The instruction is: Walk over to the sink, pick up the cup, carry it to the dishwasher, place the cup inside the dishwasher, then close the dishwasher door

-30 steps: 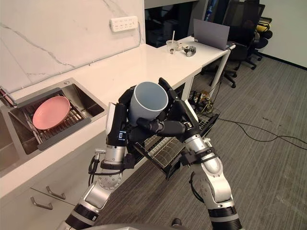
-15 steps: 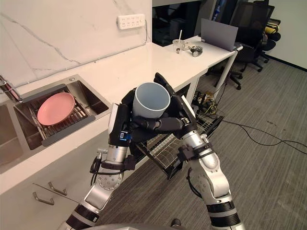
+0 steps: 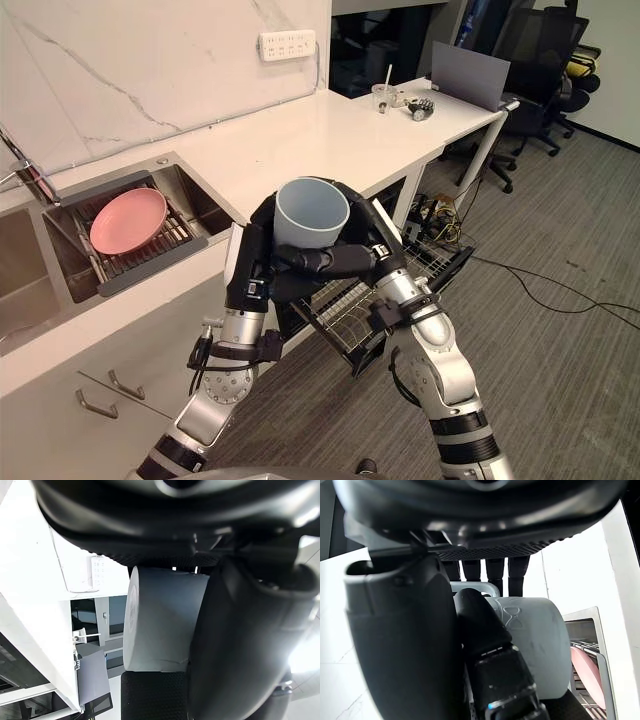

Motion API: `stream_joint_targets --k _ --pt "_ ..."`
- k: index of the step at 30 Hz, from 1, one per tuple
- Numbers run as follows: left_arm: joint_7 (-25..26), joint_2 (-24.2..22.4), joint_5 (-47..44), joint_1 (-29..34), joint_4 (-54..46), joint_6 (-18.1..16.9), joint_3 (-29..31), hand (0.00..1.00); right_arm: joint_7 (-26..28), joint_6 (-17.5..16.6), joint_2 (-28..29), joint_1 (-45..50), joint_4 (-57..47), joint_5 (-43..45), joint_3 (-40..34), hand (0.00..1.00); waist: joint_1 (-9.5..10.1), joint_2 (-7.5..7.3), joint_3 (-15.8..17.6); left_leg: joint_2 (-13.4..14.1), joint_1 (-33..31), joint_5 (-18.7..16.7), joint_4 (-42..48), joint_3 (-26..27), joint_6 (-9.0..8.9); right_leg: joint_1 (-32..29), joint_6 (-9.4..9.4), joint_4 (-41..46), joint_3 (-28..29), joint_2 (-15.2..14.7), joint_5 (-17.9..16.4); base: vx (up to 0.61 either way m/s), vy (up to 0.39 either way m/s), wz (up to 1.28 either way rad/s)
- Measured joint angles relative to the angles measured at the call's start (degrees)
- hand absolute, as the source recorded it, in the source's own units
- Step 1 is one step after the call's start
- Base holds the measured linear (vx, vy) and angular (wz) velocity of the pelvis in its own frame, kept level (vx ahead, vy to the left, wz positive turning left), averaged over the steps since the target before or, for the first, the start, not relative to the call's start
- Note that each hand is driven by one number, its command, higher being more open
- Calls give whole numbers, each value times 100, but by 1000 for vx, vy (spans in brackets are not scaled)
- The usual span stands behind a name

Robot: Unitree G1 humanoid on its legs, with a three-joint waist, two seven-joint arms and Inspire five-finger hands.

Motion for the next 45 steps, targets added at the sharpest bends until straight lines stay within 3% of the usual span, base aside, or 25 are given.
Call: stream_joint_targets --k 7,14,29,32,34,37,42,45 --pt "6 12 -13 39 -3 0 1 100 -127 -8 44 9 0 53 57 0 -6 -1 -1 -1 4 9 -5 0 1 0 -1 0 3 3 1 0 0 0" --pt "-78 -10 22 130 -188 -111 -2 100 -234 -200 348 132 12 692 55 0 -44 -2 0 -8 54 61 -114 7 -1 -1 -1 -1 7 8 0 0 0 0" --pt "-798 -85 4 403 146 -232 47 100 -599 -301 783 516 283 1360 -227 0 -107 -24 15 -40 168 281 -520 -6 -23 -55 1 -1 -24 14 -17 -4 1 1" --pt "-1009 -68 -59 643 271 -246 76 100 -1037 -636 1146 451 294 1675 -874 0 -97 -28 17 -77 173 309 -578 -41 -7 -53 12 -1 -53 4 -26 3 9 8" --pt "-1095 53 -372 1019 454 -180 177 100 -1389 -1185 1249 269 380 1982 -1726 0 -100 -36 22 -117 178 312 -585 -41 -1 -49 13 -1 -77 -31 -26 12 27 3" --pt "-1182 165 -793 1183 557 18 354 100 -1647 -1664 1201 227 427 2046 -2259 0 -145 -45 28 -131 198 312 -610 -36 -1 -46 16 0 -75 -55 -27 0 0 0" --pt "-1640 149 -1202 1126 530 79 361 100 -1893 -1694 1197 228 462 1877 -2301 0 -155 -53 32 -128 208 312 -615 -44 0 -24 15 -2 -94 -73 -27 -16 1 2" --pt "-2270 163 -1581 1138 534 363 355 100 -2055 -1343 1180 229 525 1434 -2301 0 -127 -63 38 -129 203 311 -621 -59 -2 -21 16 -4 -115 -75 -28 -26 3 3"
